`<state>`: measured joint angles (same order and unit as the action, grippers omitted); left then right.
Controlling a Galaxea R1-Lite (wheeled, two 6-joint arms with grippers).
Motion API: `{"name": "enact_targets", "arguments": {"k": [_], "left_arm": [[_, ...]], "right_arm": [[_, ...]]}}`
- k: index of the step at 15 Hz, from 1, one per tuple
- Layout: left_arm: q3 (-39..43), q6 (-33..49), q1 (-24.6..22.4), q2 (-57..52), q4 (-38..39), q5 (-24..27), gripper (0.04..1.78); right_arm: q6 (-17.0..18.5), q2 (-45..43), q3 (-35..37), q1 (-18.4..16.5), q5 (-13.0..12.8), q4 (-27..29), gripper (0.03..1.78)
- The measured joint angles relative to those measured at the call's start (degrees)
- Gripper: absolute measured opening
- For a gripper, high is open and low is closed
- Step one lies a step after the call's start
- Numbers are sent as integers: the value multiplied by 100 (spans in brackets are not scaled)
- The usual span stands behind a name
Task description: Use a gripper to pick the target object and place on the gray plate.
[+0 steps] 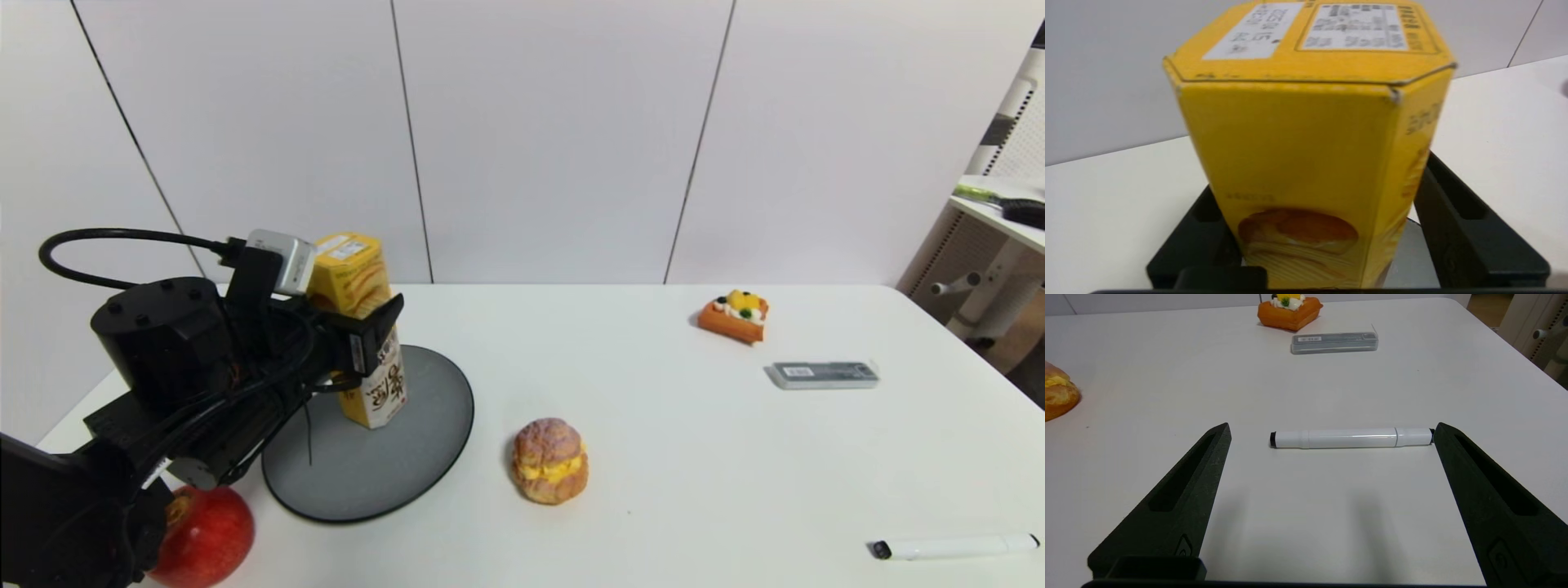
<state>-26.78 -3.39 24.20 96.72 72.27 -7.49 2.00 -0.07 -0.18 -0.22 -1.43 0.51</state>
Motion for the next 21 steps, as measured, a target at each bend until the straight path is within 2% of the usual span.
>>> {"name": "enact_targets", "arguments": {"k": [6, 10, 13, 16, 21], "left_arm": [[129, -55, -4, -542, -363, -146, 148], [505, -57, -2, -1621, -1251, -306, 157], [772, -63, -2, -2699, -2235, -328, 161], [1130, -96, -39, -3680, -2751, -323, 164], [1665, -236, -612, -5221, -2935, -273, 167]], "right_arm": [[1, 0, 0, 0, 2, 0, 171], [1, 0, 0, 0, 2, 0, 171], [0, 0, 0, 0, 2, 0, 171], [0, 0, 0, 0, 2, 0, 171], [1, 0, 0, 0, 2, 1, 171]]}}
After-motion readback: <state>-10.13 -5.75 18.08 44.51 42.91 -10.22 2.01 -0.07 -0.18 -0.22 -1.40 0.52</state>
